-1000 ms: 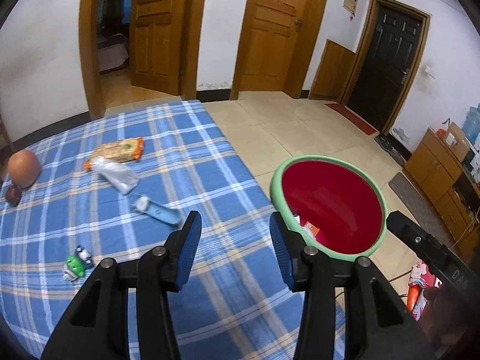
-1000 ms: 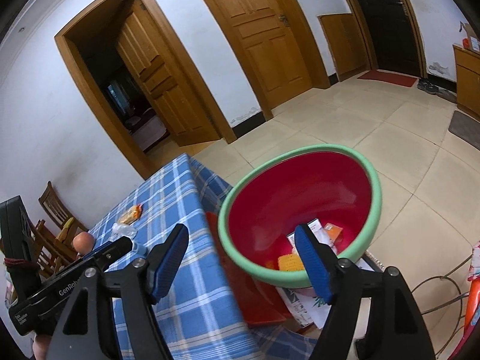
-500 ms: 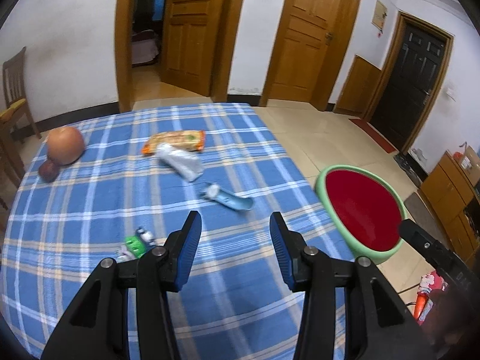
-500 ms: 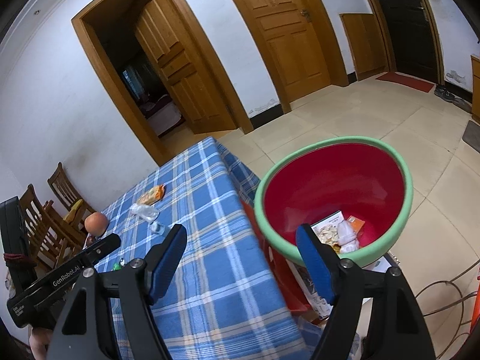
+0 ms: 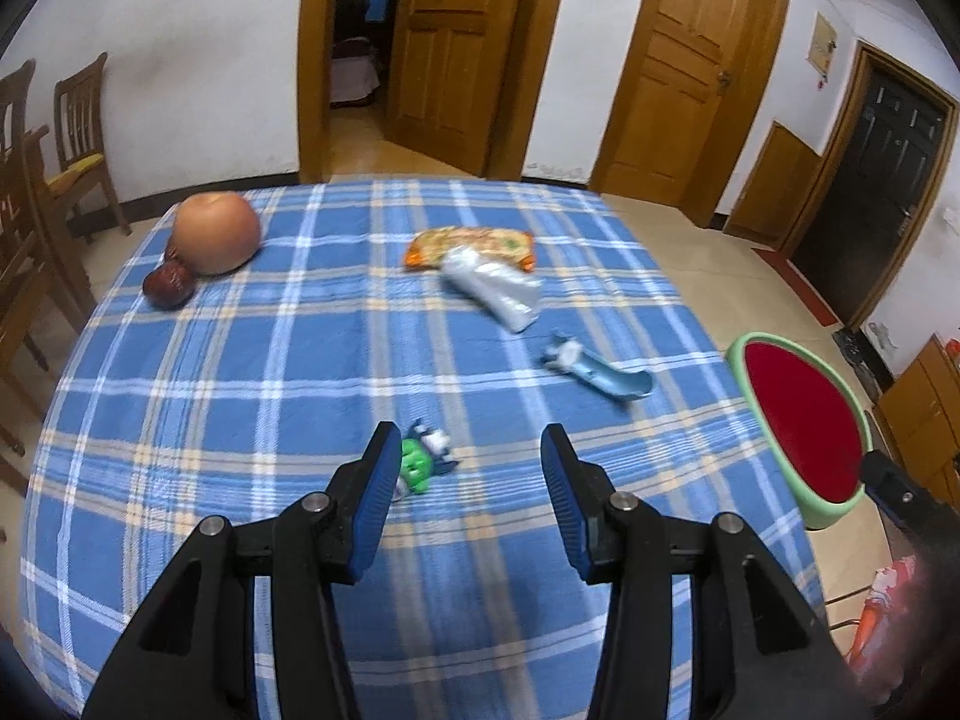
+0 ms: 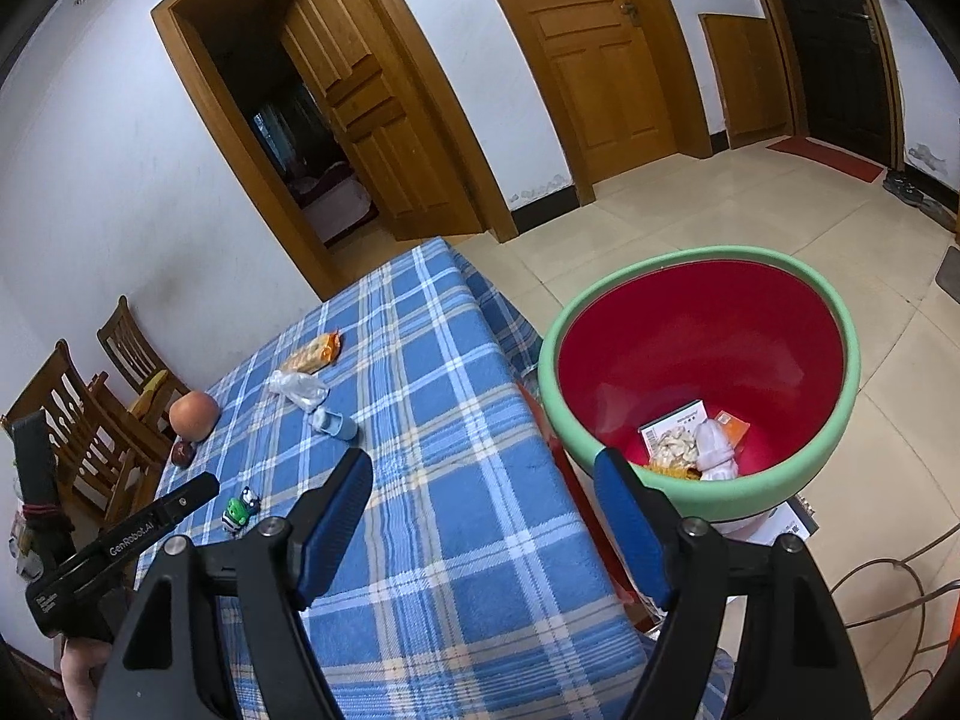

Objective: Collect trash
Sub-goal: 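Move both open tools back over the table items, then grasp the green toy figure with the left tool while the right tool grasps the blue toy bottle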

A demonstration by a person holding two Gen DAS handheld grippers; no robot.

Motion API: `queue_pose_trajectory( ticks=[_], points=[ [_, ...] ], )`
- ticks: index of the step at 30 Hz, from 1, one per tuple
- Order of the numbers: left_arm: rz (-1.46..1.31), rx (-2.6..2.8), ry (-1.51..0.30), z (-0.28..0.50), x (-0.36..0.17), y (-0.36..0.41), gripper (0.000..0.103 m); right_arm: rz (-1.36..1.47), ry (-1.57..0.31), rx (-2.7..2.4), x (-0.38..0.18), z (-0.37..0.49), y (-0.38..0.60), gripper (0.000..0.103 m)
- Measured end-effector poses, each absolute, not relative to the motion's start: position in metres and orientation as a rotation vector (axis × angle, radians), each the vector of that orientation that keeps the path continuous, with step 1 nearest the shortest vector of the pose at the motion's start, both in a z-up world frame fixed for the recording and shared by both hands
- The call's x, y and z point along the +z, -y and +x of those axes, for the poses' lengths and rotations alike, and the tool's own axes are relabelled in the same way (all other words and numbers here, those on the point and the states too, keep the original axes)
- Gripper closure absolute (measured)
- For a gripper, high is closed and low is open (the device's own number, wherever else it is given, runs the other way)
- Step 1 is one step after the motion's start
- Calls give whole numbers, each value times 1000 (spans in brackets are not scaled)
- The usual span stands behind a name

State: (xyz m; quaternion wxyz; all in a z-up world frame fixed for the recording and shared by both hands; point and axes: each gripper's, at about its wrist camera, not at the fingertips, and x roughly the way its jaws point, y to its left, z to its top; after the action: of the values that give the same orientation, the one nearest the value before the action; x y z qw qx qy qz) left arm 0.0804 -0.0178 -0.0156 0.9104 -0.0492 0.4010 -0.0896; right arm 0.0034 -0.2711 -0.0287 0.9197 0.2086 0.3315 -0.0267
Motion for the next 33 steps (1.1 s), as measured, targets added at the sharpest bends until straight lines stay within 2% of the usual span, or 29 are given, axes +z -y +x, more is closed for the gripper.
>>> queue_pose_trajectory(
  ticks=[18,23,25,33],
  points=[
    [-79,-168,-920,99,-59,6,55,407,-737,-39,-38,16,257,25],
    [-32,-157,-901,99,-61,9,65,402,-749,-34,-41,19,255,25],
    [-22,-157,-898,100,-61,9,73,398,-753,-32,-42,20,253,25],
    [-67,-172,-885,101,-57,2,74,362,-773,-6,-44,32,241,25]
  ],
)
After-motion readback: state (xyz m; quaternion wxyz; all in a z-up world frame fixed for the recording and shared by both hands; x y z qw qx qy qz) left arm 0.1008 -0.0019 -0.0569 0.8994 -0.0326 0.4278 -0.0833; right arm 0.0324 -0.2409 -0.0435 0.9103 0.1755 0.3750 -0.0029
